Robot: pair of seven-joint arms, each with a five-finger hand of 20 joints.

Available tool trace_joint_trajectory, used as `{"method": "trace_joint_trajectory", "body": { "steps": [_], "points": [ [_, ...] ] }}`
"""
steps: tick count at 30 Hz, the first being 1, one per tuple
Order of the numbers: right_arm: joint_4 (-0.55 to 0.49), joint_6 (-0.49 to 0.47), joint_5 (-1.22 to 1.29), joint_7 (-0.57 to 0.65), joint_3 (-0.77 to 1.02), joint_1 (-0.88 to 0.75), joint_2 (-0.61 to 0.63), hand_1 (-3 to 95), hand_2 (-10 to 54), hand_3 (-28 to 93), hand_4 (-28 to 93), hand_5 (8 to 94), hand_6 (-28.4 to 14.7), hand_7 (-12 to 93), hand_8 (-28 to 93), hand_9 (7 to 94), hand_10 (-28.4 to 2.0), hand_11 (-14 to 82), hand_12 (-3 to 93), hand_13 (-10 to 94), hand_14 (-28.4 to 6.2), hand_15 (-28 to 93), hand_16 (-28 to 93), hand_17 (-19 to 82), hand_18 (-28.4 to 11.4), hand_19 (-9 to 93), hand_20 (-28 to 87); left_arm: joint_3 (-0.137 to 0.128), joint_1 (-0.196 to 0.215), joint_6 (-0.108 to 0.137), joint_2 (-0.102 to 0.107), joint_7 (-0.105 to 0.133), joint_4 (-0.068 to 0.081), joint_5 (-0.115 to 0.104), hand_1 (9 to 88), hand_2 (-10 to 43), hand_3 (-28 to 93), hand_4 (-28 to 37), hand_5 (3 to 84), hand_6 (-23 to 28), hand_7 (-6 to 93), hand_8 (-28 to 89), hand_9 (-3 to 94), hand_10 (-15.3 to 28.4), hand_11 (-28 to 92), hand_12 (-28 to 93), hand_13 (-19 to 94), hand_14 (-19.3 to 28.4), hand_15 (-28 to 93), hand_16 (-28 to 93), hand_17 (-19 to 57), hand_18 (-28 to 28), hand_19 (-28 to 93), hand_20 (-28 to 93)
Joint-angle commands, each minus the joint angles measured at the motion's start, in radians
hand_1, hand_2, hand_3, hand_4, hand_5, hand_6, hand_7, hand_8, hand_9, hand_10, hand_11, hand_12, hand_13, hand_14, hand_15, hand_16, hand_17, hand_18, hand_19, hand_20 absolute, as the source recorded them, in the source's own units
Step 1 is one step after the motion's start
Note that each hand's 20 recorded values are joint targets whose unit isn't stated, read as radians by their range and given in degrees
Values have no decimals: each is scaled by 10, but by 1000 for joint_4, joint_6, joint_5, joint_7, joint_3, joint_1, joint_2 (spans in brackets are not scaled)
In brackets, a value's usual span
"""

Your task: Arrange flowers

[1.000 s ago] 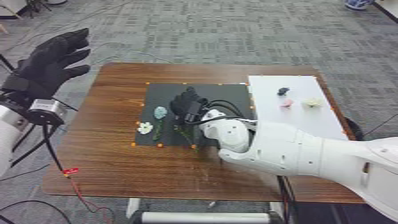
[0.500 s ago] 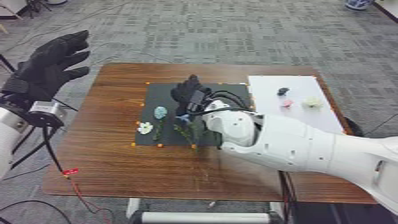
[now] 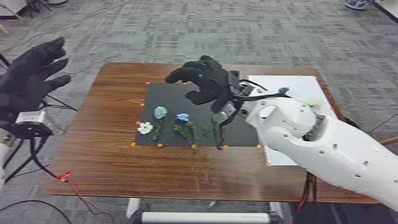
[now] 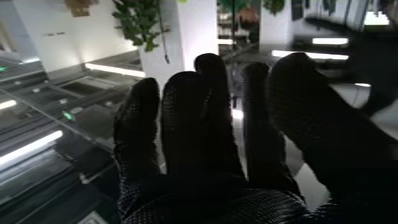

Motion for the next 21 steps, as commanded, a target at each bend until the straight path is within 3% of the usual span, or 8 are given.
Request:
{"method": "trace_joint_trajectory", "body": {
  "steps": [1, 2, 5, 13, 21],
  "points": [
    [-28, -137, 19, -103, 112, -200, 143, 385, -23, 932, -282, 377, 44, 297, -181, 424, -121, 488, 363, 466, -107, 768, 445, 232, -188, 773, 556, -25, 190, 58, -136, 36, -2, -17, 302, -49, 455, -283, 173, 12, 182, -77, 103, 77, 158, 216, 5, 105, 324, -40, -141, 193, 307, 104],
    [-28, -167, 7, -110, 129, -217, 144, 384, -21, 932, -281, 384, 46, 300, -181, 426, -120, 490, 382, 467, -108, 768, 447, 233, -187, 775, 556, -23, 199, 63, -142, 38, -3, -18, 302, -49, 454, -283, 173, 11, 182, -77, 102, 77, 158, 216, 5, 105, 324, -39, -141, 192, 307, 104],
    [-36, -203, -10, -103, 134, -247, 159, 377, -19, 932, -272, 419, 51, 303, -185, 426, -121, 491, 415, 464, -112, 769, 456, 228, -189, 774, 556, -16, 200, 46, -148, 39, -3, -15, 302, -49, 456, -283, 170, 10, 183, -78, 100, 76, 158, 216, 5, 104, 325, -39, -141, 192, 307, 104],
    [-54, -320, -88, -139, 152, -280, 156, 381, -30, 932, -272, 482, 60, 306, -192, 417, -121, 501, 494, 435, -119, 769, 470, 208, -190, 758, 557, -9, 187, 24, -145, 36, -8, -8, 303, -47, 452, -283, 168, 10, 186, -78, 97, 76, 160, 218, 5, 104, 326, -38, -142, 190, 306, 105],
    [-77, -385, -118, -191, 121, -273, 163, 382, -24, 932, -257, 522, 66, 311, -199, 409, -123, 504, 506, 422, -120, 768, 475, 199, -190, 751, 557, -6, 192, 28, -140, 42, -7, -12, 302, -47, 454, -283, 167, 9, 186, -80, 96, 75, 165, 217, 6, 104, 325, -39, -141, 190, 305, 105]
  ]
}}
